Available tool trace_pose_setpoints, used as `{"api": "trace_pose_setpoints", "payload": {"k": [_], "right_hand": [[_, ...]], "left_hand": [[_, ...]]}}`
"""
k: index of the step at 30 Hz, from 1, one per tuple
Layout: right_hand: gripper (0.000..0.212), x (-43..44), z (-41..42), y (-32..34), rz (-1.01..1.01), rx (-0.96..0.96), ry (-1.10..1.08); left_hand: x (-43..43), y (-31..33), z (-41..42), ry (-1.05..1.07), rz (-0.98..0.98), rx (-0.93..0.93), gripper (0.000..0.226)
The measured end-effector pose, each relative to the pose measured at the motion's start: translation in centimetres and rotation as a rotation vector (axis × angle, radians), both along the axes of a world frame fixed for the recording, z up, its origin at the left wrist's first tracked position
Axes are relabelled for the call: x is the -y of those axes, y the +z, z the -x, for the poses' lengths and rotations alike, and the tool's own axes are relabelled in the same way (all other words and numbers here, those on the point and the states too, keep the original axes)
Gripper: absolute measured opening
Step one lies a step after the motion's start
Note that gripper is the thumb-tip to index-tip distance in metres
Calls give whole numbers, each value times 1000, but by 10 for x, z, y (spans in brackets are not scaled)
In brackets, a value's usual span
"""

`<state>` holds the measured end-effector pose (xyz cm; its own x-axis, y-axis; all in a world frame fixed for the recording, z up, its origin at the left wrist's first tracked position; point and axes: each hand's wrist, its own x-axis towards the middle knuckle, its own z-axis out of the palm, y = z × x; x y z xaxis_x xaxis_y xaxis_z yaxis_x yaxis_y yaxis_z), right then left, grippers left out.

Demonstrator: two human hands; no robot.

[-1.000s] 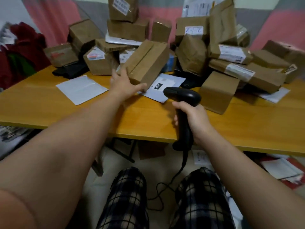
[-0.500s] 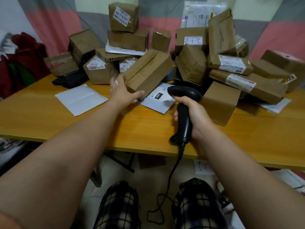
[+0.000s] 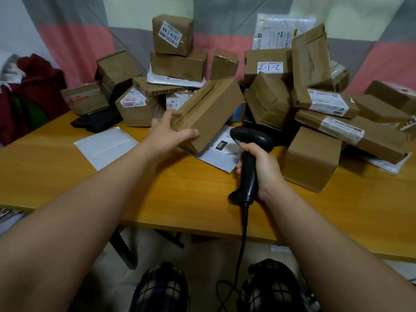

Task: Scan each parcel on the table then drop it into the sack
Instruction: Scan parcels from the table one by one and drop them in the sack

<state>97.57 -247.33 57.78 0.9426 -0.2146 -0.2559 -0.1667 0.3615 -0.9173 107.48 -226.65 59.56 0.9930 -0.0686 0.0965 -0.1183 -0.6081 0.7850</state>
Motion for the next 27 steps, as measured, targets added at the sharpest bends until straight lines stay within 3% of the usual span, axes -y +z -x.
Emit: {"api": "trace_pose_setpoints", "payload": {"k": [4,10,15,18,23,27], "right_hand": [[24,-1,7,3,4,14,7],[23,-14,38,8,117,31,-1],[14,-32,71,11,226,141,-3],[13,-35,84,7,351,240,27],[13,-40,96,-11,432,325,45],[18,-38,100,-26,439,437,18]], "left_hand": [[-19,-5,45,-18,108,15,51],[-57,-5,100,5,-129,67,69],[-68,-14,133,-134,-191,71,77],[-79,-15,144,-170,-365,156,85],[-74,-24,159,-306,-800,465,110],[-75,-30,163,-269,-918,621,95]]}}
